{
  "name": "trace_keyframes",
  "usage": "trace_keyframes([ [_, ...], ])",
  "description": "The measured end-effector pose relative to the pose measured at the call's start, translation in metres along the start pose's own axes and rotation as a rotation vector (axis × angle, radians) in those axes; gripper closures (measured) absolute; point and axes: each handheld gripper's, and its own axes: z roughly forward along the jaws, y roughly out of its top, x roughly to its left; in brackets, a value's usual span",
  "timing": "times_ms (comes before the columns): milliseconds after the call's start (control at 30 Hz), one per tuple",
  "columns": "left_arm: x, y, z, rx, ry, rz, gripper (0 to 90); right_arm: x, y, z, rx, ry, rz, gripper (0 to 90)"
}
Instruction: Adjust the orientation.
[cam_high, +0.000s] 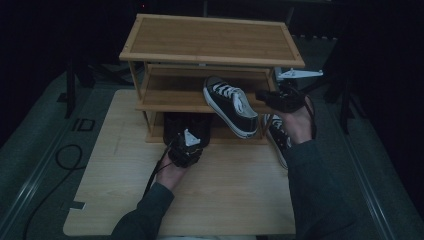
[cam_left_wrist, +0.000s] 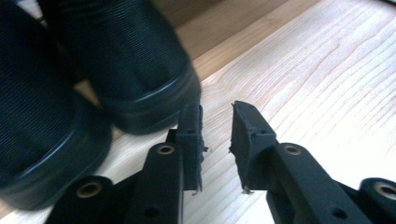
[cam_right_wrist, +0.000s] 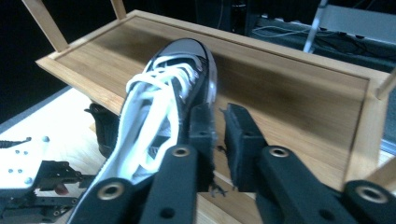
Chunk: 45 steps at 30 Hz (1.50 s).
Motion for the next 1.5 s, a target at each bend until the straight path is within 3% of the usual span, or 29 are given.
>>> trace_keyframes([
  [300, -0.012, 0.015, 0.035, 0.016, 0.001, 0.016, 89.7, -0.007, -0.011, -0.007, 0.028, -0.011, -0.013, 83.7],
  [533, -0.013, 0.021, 0.060, -0.004, 0.016, -0.056, 89.8, -0.012, -0.025, -0.011, 0.046, -0.006, -0.002, 83.0],
  [767, -0.016, 0.031, 0.083, 0.007, 0.038, -0.068, 89.7, -0.011, -0.040, -0.012, 0.070, 0.004, -0.013, 81.5],
  [933, -0.016, 0.034, 0.097, 0.024, 0.091, -0.078, 89.7, -0.006, -0.052, -0.013, 0.103, 0.005, -0.040, 81.6],
  [1067, -0.014, 0.034, 0.104, 0.014, 0.104, -0.102, 89.8, -0.002, -0.061, -0.017, 0.112, 0.011, -0.055, 80.2],
  [1167, -0.017, 0.037, 0.108, 0.018, 0.120, -0.087, 89.6, 0.001, -0.067, -0.020, 0.113, 0.023, -0.059, 80.4],
  [1400, -0.022, 0.045, 0.116, 0.023, 0.137, -0.097, 88.9, 0.017, -0.077, -0.028, 0.108, 0.065, -0.098, 80.8],
  [1500, -0.023, 0.048, 0.120, 0.009, 0.140, -0.135, 88.4, 0.024, -0.079, -0.030, 0.113, 0.082, -0.115, 80.7],
])
